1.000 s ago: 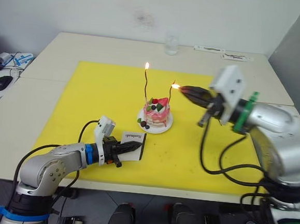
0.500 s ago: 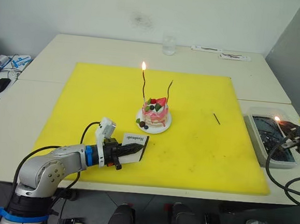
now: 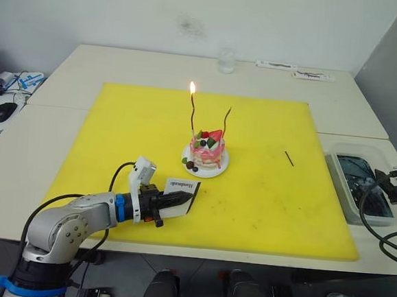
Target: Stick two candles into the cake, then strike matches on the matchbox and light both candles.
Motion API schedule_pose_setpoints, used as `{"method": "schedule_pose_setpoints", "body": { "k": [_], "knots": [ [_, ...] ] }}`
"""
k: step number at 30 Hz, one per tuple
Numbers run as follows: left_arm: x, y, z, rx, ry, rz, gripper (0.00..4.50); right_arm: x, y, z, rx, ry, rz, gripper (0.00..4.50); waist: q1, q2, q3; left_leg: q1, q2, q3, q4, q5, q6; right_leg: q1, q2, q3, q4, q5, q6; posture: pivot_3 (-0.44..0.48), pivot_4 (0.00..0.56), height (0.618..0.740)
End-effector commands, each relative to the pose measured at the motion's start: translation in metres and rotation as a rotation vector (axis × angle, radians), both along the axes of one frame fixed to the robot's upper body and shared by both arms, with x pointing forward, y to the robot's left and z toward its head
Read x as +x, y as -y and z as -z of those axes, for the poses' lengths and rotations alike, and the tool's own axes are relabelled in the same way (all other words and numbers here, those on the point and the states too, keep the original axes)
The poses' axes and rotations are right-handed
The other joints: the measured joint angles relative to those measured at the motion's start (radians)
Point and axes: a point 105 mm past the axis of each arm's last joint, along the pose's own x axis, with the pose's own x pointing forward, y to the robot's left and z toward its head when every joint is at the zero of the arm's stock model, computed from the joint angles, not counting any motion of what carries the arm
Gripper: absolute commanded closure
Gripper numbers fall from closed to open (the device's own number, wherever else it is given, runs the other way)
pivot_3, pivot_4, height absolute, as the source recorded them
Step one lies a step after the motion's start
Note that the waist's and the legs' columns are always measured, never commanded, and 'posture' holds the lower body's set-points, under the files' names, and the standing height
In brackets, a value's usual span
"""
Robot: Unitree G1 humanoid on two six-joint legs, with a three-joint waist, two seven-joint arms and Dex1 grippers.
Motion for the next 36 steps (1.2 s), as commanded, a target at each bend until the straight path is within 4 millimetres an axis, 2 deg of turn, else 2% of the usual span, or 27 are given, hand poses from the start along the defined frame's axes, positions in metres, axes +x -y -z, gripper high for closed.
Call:
{"method": "schedule_pose_setpoints", "body": {
  "k": [1,6,9,12,19,26,32,36],
  "knots": [
    [-0.006,0.006,-0.008,-0.023,0.019,0.034,4.5,0.0,-0.019,-0.032,-0.047,0.115,-0.096,0.03,-0.001,0.0,0.0,0.0,0.0,0.0,0.0,0.0,0.0,0.0,0.0,0.0,0.0,0.0,0.0,0.0,0.15,0.74],
    [-0.01,0.007,-0.014,-0.035,0.019,0.057,4.5,-0.004,-0.075,-0.033,0.043,0.102,-0.372,0.03,-0.001,0.0,0.0,0.001,0.0,-0.001,0.0,0.0,0.0,0.0,0.0,0.0,0.001,0.0,0.0,0.0,0.15,0.74],
    [-0.013,0.009,-0.02,-0.054,0.015,0.082,4.5,0.0,-0.101,-0.023,0.132,0.093,-0.454,0.03,-0.001,0.0,0.0,0.001,0.0,-0.001,0.0,0.0,0.0,0.0,0.0,0.0,0.001,0.0,0.0,0.0,0.15,0.74],
    [-0.017,0.013,-0.028,-0.078,0.012,0.115,4.5,0.01,-0.117,-0.012,0.205,0.094,-0.479,0.03,-0.002,0.0,0.0,0.0,0.0,-0.001,0.001,0.0,0.0,0.0,0.0,0.0,0.001,0.0,0.0,0.0,0.15,0.74],
    [-0.017,0.018,-0.033,-0.085,0.021,0.124,4.5,0.048,-0.133,0.017,0.25,0.09,-0.436,0.03,-0.003,0.0,0.0,0.001,0.0,-0.001,0.0,0.0,0.0,0.0,0.001,0.0,0.001,0.0,0.0,0.0,0.15,0.74],
    [-0.017,0.021,-0.034,-0.09,0.024,0.122,4.5,0.08,-0.149,0.026,0.274,0.075,-0.377,0.03,-0.004,0.0,0.0,0.0,0.0,-0.001,0.0,0.0,0.0,-0.001,0.001,0.0,0.002,0.001,0.0,0.0,0.15,0.74],
    [-0.016,0.023,-0.034,-0.091,0.027,0.124,4.5,0.102,-0.146,0.034,0.307,0.041,-0.26,0.03,-0.004,0.0,0.0,0.0,0.0,-0.001,0.0,0.0,0.0,-0.001,0.001,0.0,0.002,0.002,0.002,0.0,0.15,0.74],
    [-0.016,0.023,-0.034,-0.089,0.028,0.123,4.5,0.108,-0.142,0.042,0.296,0.005,-0.206,0.03,-0.005,0.0,0.0,0.0,0.0,-0.001,0.0,0.0,0.0,-0.001,0.001,0.0,0.002,0.002,0.002,0.0,0.15,0.74]
  ]
}}
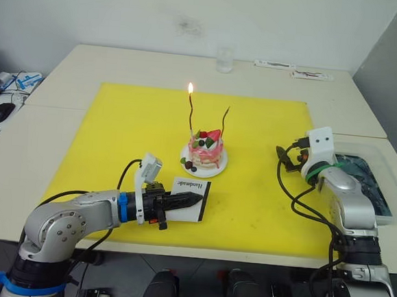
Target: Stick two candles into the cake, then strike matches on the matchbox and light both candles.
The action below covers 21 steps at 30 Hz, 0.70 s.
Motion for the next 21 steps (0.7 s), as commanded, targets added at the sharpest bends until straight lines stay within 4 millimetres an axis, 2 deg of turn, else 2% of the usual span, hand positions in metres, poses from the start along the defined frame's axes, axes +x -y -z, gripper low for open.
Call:
{"method": "schedule_pose_setpoints", "body": {
  "k": [1,4,7,17,18,21],
  "knots": [
    [-0.002,0.005,-0.011,-0.017,0.05,0.025,4.5,0.004,0.005,-0.007,-0.01,0.01,0.039,0.03,0.0,0.0,0.0,0.0,0.0,0.0,0.0,0.0,0.0,0.0,0.0,0.0,0.0,0.0,0.0,0.0,0.15,0.74],
    [-0.002,0.004,-0.011,-0.015,0.051,0.02,4.5,0.003,0.003,0.001,-0.008,-0.031,0.036,0.03,0.0,0.0,0.0,0.0,0.0,0.0,0.0,0.0,0.0,0.0,0.0,0.0,0.0,0.0,0.001,0.0,0.15,0.74],
    [-0.002,0.003,-0.011,-0.012,0.054,0.016,4.5,-0.002,-0.002,0.009,-0.005,-0.075,0.012,0.6,-0.001,0.0,0.0,0.0,0.0,0.0,0.0,0.0,0.0,0.0,0.0,0.0,0.0,0.001,0.001,0.0,0.15,0.74],
    [0.0,0.003,-0.009,-0.006,0.06,0.005,4.5,-0.011,-0.012,0.016,0.041,-0.129,-0.001,4.26,0.0,0.0,0.0,0.0,0.0,0.0,0.0,0.0,0.0,0.0,0.0,0.0,0.0,0.001,0.001,0.0,0.15,0.74],
    [0.001,0.003,-0.009,-0.006,0.06,0.004,4.5,-0.012,-0.013,0.015,0.046,-0.13,-0.003,4.48,0.0,0.0,0.0,0.0,0.0,-0.001,0.0,0.0,0.0,0.0,0.0,0.0,0.0,0.001,0.001,0.0,0.15,0.74],
    [0.001,0.002,-0.008,-0.003,0.062,0.0,4.5,-0.015,-0.016,0.011,0.062,-0.122,-0.015,4.48,0.0,0.0,0.0,0.0,0.0,-0.001,0.0,0.0,0.0,0.0,0.0,0.0,0.0,0.001,0.001,0.0,0.15,0.74]
  ]
}}
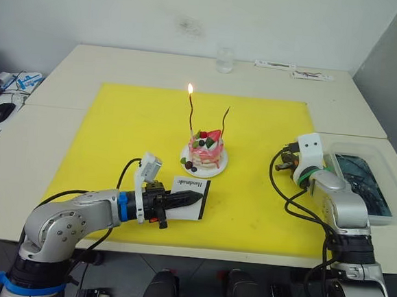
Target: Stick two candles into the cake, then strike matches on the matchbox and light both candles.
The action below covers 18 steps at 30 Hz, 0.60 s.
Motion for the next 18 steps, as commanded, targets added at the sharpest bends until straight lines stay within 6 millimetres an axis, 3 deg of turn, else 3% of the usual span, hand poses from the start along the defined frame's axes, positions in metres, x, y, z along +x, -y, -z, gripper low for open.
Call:
{"method": "schedule_pose_setpoints", "body": {
  "k": [1,5,9,14,18],
  "knots": [
    [-0.001,0.003,-0.006,0.0,0.045,0.009,4.5,-0.006,-0.003,-0.011,0.031,0.033,-0.01,4.48,0.0,0.0,0.0,0.0,0.0,0.0,0.0,0.0,0.0,0.0,0.0,0.0,0.0,0.0,0.0,0.0,0.15,0.74],
    [0.0,0.002,-0.006,0.005,0.046,0.005,4.5,-0.022,-0.015,-0.031,0.022,0.074,-0.11,4.48,-0.001,0.0,0.0,0.0,0.0,0.0,0.0,0.0,0.0,-0.001,0.0,0.0,0.0,0.0,0.0,0.0,0.15,0.74],
    [0.0,0.0,-0.006,0.01,0.046,0.005,4.5,-0.053,-0.029,-0.038,0.025,0.059,-0.228,4.48,0.0,0.0,0.0,0.0,0.0,-0.001,-0.001,0.0,0.0,0.0,0.0,0.0,0.0,0.0,0.0,0.0,0.15,0.74],
    [0.0,-0.001,-0.007,0.014,0.041,0.016,4.5,-0.097,-0.044,-0.024,0.015,-0.002,-0.319,4.48,0.002,0.0,0.0,-0.001,0.0,-0.001,0.0,0.0,0.0,0.0,0.0,-0.001,0.0,-0.002,-0.003,0.0,0.15,0.74],
    [-0.001,0.002,-0.006,0.018,0.035,0.03,4.5,-0.106,-0.052,-0.011,0.025,-0.004,-0.309,4.48,0.002,0.0,0.0,0.0,0.0,-0.001,0.0,0.0,0.0,0.0,0.0,-0.001,0.0,-0.003,-0.004,0.0,0.15,0.74]
  ]
}}
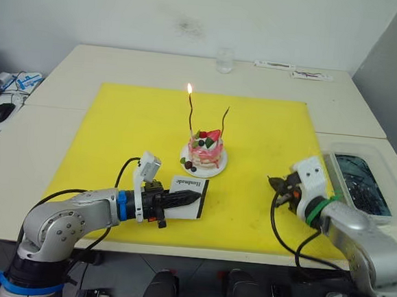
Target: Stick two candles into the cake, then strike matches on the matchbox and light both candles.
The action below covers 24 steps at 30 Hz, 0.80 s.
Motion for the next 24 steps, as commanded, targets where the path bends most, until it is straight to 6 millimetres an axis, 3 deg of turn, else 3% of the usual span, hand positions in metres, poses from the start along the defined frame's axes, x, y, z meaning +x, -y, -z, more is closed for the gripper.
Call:
{"method": "schedule_pose_setpoints", "body": {
  "k": [1,8,11,15,24],
  "knots": [
    [-0.002,0.005,-0.007,-0.002,0.026,0.038,4.5,-0.001,-0.01,-0.005,0.013,0.072,0.001,4.48,-0.002,0.0,0.0,0.0,0.0,0.0,0.0,0.0,0.0,0.0,0.0,0.0,0.0,0.0,0.0,0.0,0.15,0.74],
    [-0.001,0.005,-0.007,0.007,0.022,0.052,4.5,0.003,-0.012,0.021,0.028,0.078,0.017,4.48,-0.006,0.0,0.0,0.0,0.0,0.0,0.0,0.0,0.0,0.0,0.0,0.0,0.0,0.0,0.0,0.0,0.15,0.74],
    [0.0,0.004,-0.007,0.01,0.022,0.051,4.5,0.003,-0.01,0.024,0.044,0.093,0.024,3.89,-0.006,0.0,0.0,0.0,0.0,0.001,0.0,0.0,0.0,0.0,0.0,0.0,0.0,0.0,0.0,0.0,0.15,0.74],
    [0.0,0.002,-0.007,0.014,0.022,0.049,4.5,0.0,-0.014,0.02,0.07,0.146,-0.016,2.52,-0.006,0.0,0.0,0.0,0.0,0.0,0.0,0.0,0.0,0.0,0.0,0.0,-0.001,0.0,0.0,0.0,0.15,0.74],
    [-0.001,0.001,-0.008,0.021,0.021,0.045,4.5,0.001,-0.013,0.023,0.074,0.254,-0.045,2.52,-0.007,0.0,0.0,0.0,0.0,0.001,0.0,0.0,0.0,0.0,0.0,0.0,0.0,0.0,0.0,0.0,0.15,0.74]
  ]
}}
